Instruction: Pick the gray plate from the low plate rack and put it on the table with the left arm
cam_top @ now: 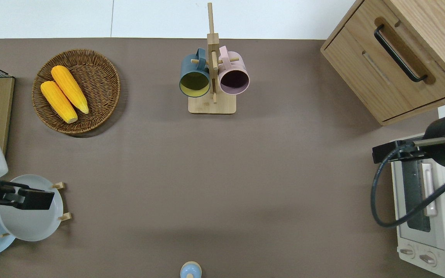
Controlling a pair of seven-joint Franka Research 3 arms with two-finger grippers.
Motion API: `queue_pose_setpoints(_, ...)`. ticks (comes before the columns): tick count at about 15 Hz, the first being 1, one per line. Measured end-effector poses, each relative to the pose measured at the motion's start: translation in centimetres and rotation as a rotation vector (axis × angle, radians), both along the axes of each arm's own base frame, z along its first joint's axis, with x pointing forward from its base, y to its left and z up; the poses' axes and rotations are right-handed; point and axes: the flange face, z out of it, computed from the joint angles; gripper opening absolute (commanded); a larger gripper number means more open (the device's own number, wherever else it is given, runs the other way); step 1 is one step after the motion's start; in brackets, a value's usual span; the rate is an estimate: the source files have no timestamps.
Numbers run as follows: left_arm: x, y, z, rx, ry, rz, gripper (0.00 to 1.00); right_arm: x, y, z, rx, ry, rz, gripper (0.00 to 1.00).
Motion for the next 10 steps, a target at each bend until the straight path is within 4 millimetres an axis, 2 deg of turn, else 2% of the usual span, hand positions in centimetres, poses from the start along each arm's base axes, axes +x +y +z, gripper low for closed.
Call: queue_pose_setpoints(10, -0.73, 0.26, 0.91, -0.001, -0.014, 0.005, 1.0, 0.0, 0.0, 0.0, 0.0, 0.0, 0.0, 0.99)
